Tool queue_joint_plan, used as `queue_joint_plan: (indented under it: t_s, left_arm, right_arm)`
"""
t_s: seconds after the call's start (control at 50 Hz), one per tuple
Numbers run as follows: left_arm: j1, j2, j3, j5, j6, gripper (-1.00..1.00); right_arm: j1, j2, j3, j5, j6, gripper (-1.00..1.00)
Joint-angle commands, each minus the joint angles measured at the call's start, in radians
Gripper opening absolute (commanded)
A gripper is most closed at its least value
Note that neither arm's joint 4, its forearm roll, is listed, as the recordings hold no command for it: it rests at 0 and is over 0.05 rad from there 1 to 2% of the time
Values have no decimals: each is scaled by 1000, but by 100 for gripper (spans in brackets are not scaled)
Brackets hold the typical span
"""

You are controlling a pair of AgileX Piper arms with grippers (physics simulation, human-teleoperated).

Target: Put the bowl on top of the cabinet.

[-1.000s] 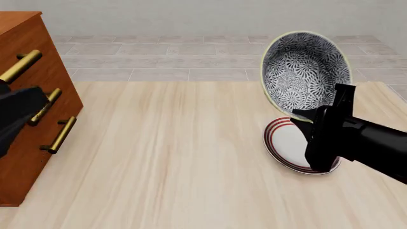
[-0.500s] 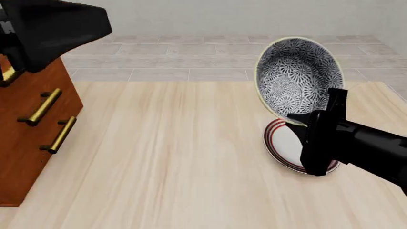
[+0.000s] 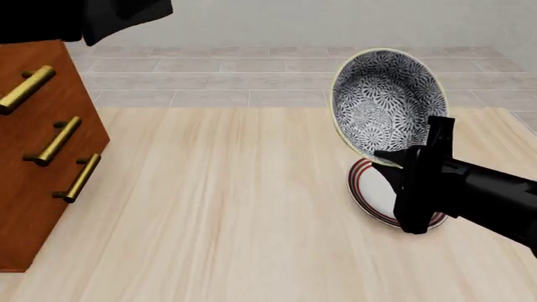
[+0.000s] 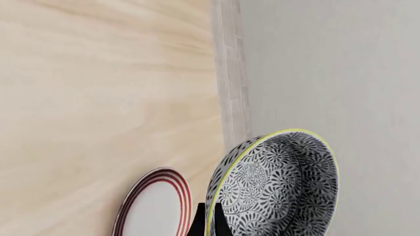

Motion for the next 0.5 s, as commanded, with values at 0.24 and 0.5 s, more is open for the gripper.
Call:
queue_joint_plan:
  t_s: [0.24, 0.5]
  left_arm:
    - [86, 96, -117, -10, 6, 100]
    - [118, 133, -99, -55, -6, 100]
  right_arm:
    - [28, -26, -16, 23, 19, -100]
    - [47, -35, -8, 22, 14, -100]
